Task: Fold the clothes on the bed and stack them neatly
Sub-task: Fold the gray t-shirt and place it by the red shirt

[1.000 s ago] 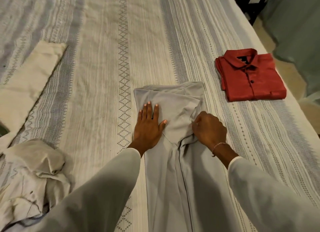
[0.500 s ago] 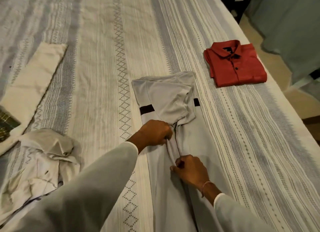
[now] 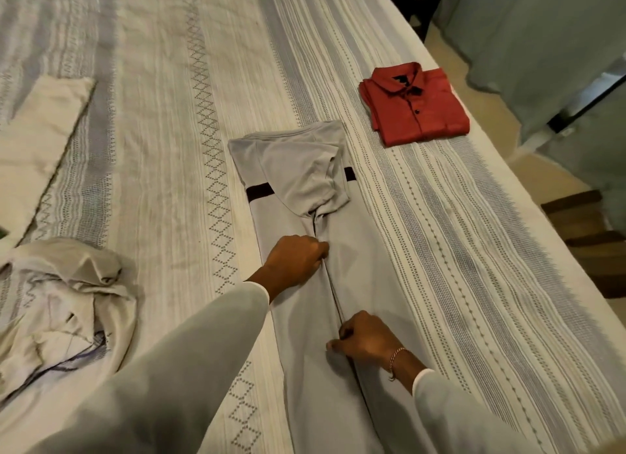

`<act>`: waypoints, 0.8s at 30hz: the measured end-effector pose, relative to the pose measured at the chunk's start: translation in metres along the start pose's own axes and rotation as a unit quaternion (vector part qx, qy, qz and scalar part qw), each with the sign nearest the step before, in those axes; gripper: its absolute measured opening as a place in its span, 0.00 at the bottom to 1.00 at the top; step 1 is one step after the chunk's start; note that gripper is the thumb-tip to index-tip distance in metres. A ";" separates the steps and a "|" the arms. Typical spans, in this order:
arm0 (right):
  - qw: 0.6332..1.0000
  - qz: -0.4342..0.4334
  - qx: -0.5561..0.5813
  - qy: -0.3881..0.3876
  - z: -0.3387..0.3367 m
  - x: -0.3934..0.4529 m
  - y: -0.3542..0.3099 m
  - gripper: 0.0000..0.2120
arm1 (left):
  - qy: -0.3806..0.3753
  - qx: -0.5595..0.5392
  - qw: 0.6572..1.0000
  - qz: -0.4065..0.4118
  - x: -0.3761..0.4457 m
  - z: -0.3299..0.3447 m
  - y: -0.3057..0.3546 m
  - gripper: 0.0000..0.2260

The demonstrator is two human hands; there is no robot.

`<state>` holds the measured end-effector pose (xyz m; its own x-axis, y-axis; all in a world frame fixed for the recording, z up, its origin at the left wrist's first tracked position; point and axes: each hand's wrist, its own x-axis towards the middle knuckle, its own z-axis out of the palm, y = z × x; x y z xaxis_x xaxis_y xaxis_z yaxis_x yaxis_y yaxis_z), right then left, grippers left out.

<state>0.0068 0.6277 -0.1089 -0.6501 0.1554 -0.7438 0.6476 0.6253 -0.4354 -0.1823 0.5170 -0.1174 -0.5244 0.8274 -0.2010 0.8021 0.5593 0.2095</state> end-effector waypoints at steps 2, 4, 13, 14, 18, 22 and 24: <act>1.000 0.009 0.005 -0.001 0.004 -0.010 0.007 0.18 | 0.012 0.026 1.000 -0.003 -0.006 -0.001 0.010 0.09; 0.999 0.014 0.017 0.024 0.009 -0.018 0.012 0.20 | 0.030 0.031 0.999 -0.026 -0.012 0.001 0.018 0.09; 0.998 -0.011 -0.015 -0.054 0.030 -0.065 0.039 0.20 | -0.023 -0.064 0.993 -0.096 -0.071 0.022 0.058 0.21; 0.998 -0.015 -0.017 -0.066 0.031 -0.069 0.042 0.20 | -0.018 -0.067 0.993 -0.100 -0.076 0.025 0.062 0.21; 0.996 -0.001 0.011 -0.086 0.040 -0.088 0.061 0.15 | 0.000 -0.079 0.990 -0.114 -0.095 0.036 0.081 0.23; 0.996 0.002 0.042 -0.080 0.047 -0.100 0.073 0.17 | 0.005 -0.082 0.990 -0.112 -0.113 0.047 0.096 0.28; 0.995 0.022 0.055 -0.080 0.048 -0.112 0.078 0.20 | 0.009 -0.081 0.991 -0.110 -0.127 0.052 0.110 0.32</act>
<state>0.1498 0.6225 -0.0839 -0.5539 0.0506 -0.8310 0.7193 0.5317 -0.4471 -0.0122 0.4709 -0.1188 -0.6873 0.6851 -0.2415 0.6127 0.7253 0.3138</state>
